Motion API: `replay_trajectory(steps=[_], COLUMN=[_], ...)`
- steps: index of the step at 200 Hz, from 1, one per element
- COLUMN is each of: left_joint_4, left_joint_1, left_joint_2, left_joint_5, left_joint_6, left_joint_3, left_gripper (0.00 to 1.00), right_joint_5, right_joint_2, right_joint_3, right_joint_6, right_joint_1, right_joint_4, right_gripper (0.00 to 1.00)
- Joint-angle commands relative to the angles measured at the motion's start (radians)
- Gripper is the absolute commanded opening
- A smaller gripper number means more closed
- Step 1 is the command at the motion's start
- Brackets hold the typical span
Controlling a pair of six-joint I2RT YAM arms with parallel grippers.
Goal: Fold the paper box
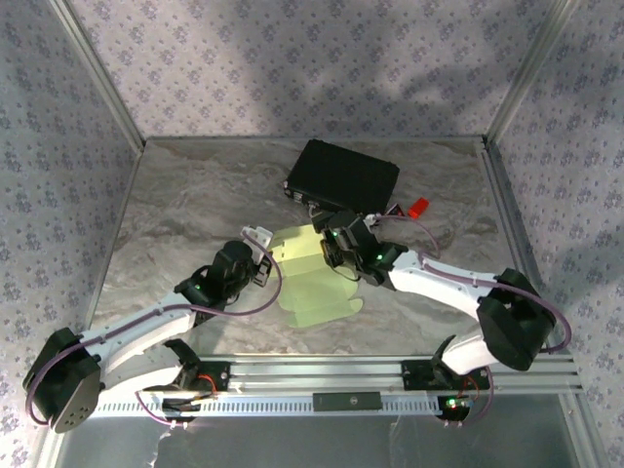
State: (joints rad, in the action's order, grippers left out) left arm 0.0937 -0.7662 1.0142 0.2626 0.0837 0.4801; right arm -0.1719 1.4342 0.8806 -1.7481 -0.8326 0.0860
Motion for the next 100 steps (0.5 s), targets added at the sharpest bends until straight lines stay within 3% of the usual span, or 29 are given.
replay_trajectory(steps=[1,100], left_joint_4=[0.034,0.029], left_joint_1=[-0.004,-0.005], left_joint_2=[-0.027,-0.03], left_joint_5=[0.013,0.018], left_joint_6=[0.018,0.013], left_joint_3=[-0.003,-0.01], left_gripper=[0.0,0.0], right_joint_5=[0.016,0.055], right_joint_2=[0.023,0.078], right_joint_3=[0.044,0.023], right_joint_6=[-0.021,-0.05], right_joint_1=[0.01,0.031], right_joint_4=[0.054,0.144], right_gripper=[0.63,0.29])
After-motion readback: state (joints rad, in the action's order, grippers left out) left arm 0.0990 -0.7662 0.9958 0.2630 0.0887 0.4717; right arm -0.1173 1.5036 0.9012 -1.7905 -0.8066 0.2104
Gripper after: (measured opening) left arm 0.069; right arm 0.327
